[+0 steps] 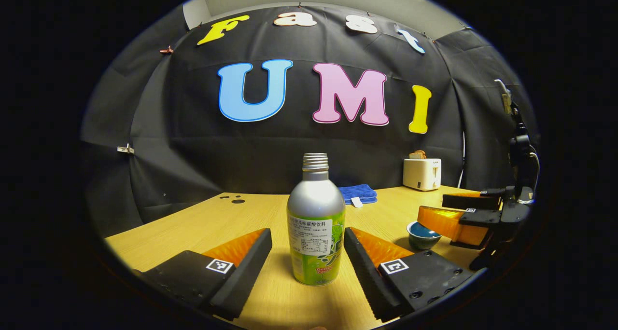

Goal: Open the teacup lid with one hand, grasp the water bottle and pour water into the teacup with the other hand; after pouring, place the water bottle on the coaster and then close the teacup lid.

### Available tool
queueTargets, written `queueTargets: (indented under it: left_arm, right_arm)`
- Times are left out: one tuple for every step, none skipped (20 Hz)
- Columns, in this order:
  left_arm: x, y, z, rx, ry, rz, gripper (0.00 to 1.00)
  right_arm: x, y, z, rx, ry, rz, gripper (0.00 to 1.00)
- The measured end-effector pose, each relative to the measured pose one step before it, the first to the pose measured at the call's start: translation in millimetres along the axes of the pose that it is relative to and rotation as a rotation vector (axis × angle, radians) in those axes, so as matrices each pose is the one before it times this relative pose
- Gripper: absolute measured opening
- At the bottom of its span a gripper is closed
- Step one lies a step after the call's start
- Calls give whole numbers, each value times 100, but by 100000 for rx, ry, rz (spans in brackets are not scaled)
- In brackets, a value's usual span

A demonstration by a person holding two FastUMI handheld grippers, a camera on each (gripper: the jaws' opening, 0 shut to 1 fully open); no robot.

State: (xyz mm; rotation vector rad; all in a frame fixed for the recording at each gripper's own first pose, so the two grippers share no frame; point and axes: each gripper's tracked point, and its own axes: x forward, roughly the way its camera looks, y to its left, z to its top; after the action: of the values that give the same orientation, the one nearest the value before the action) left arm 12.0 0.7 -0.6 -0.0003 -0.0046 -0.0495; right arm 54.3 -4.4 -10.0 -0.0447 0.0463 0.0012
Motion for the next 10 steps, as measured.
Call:
queueTargets:
  left_arm:
    - [-4,20,-5,-16,36,-7,95]
    - [-33,-17,36,-7,-24,-3,95]
    - [31,-25,-51,-13,12,20,95]
    - [23,-18,32,27,3,11,95]
    - [17,-24,-33,-10,-28,10,95]
    - [7,-15,4,-17,-10,0,95]
    - [-35,-13,-16,36,22,2,95]
    - [-8,-1,53,-6,10,25,95]
    - [12,23,11,-9,-11,-8,95]
    - [19,23,-6,-18,8,21,95]
  right_arm:
    - [351,-70,-411,-979,1806,-411,95]
    - [287,-85,-402,-344,2490,-668,94]
    - [406,-167,-324,129,2151,-925,91]
    - [32,-159,-303,-39,2339,-677,81]
    - [373,94,-298,-86,2374,98,78]
    - [214,262,-240,-477,1836,765,76]
    - [238,192,-271,-746,1686,276,76]
    - [183,162,-126,-986,1311,375,77]
    - [-115,169,-196,-1390,1392,219,76]
    - [140,5,1,-938,751,-33,73]
